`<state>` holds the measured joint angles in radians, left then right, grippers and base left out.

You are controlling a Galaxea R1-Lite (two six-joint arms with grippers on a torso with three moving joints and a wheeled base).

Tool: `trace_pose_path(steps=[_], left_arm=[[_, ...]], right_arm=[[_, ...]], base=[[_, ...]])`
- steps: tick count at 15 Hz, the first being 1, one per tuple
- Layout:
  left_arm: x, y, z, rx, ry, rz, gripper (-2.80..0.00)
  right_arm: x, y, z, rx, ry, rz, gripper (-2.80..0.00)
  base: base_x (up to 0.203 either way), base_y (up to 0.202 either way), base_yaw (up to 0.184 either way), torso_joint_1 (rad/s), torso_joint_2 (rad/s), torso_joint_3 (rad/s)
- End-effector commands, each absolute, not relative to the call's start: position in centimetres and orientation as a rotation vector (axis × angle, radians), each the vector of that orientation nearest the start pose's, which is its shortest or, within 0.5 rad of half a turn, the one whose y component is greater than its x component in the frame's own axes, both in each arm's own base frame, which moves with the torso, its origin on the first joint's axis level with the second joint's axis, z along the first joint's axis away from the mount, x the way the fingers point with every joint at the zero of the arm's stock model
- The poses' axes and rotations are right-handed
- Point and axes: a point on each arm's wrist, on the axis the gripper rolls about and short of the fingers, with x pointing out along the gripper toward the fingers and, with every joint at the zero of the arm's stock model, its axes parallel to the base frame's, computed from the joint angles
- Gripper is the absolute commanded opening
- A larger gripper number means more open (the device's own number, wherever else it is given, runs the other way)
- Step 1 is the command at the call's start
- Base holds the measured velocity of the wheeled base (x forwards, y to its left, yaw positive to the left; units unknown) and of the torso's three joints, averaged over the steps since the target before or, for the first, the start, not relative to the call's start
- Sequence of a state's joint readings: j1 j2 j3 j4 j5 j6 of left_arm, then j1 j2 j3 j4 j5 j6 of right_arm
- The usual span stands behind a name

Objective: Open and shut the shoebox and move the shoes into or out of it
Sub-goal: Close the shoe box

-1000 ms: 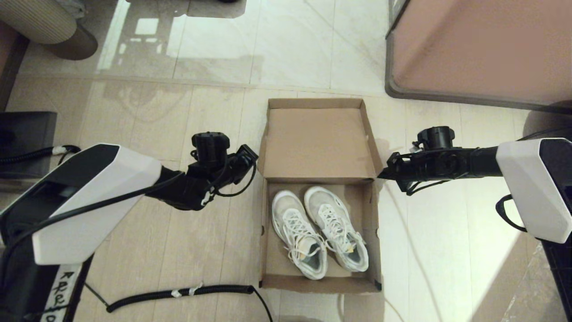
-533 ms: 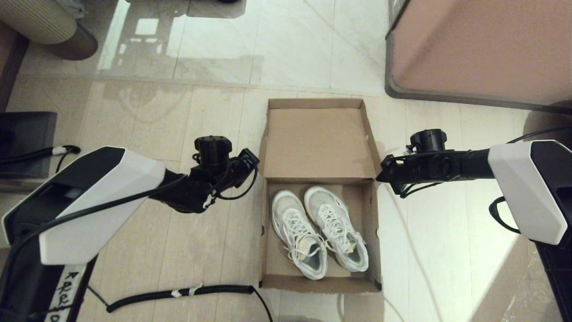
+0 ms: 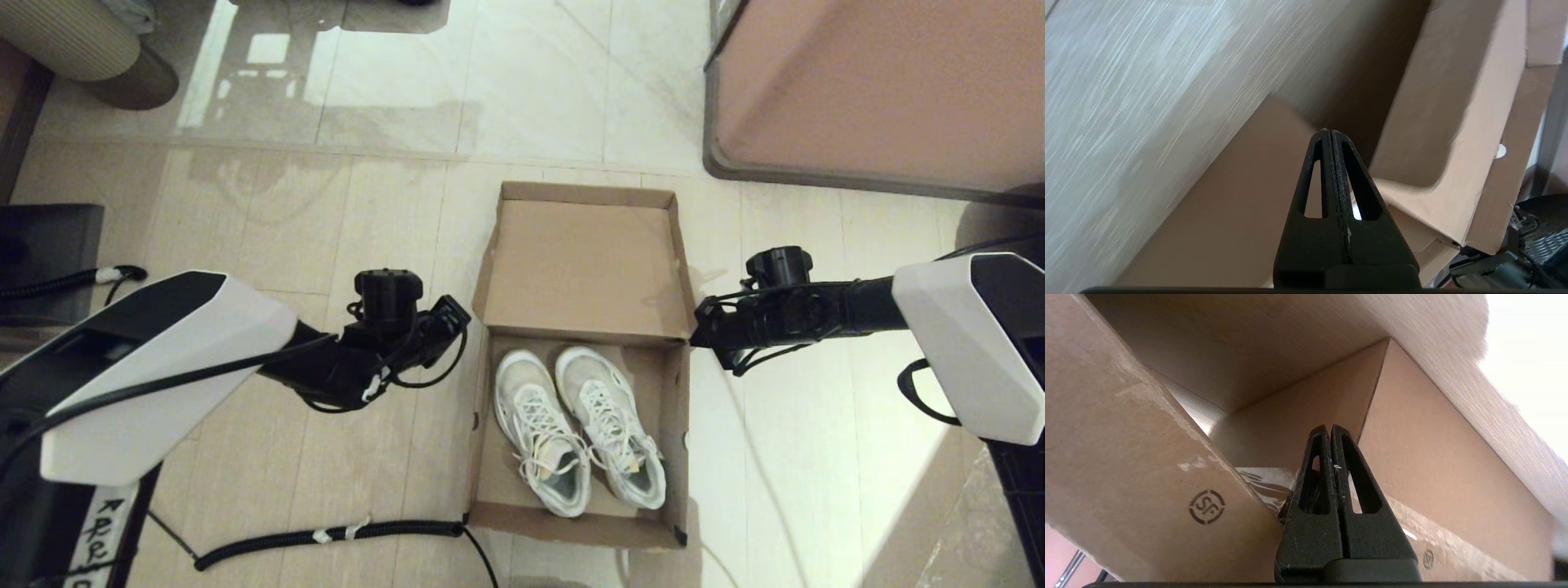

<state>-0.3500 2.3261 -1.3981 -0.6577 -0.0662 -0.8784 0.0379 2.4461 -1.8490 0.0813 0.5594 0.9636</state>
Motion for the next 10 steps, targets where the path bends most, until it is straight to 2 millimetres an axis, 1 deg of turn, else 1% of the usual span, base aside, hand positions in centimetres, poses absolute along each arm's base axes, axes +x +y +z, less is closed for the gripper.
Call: trace_pose_path(steps=[1, 4, 8, 10], left_arm=[[43.2, -16.0, 9.8, -0.825, 0.447, -0.260, -2.80], [42.1, -16.7, 8.9, -0.809, 0.477, -0.232, -2.80], [41.7, -18.2, 8.1, -0.797, 0.493, -0.232, -2.80], [41.3, -18.8, 8.0, -0.793, 0.503, -0.242, -2.80]], right_arm=[[48.6, 3.0, 9.7, 1.079, 0.912, 0.194, -2.80], [48.6, 2.9, 9.6, 1.074, 0.909, 0.176, -2.80], [48.6, 3.0, 9.6, 1.067, 0.899, 0.158, -2.80], [48.6, 3.0, 9.6, 1.067, 0.897, 0.158, -2.80]], base=[[0.000, 0.000, 0.000, 0.000, 0.00, 0.000], [0.000, 0.000, 0.000, 0.000, 0.00, 0.000], [0.000, 0.000, 0.000, 0.000, 0.00, 0.000], [0.000, 0.000, 0.000, 0.000, 0.00, 0.000]])
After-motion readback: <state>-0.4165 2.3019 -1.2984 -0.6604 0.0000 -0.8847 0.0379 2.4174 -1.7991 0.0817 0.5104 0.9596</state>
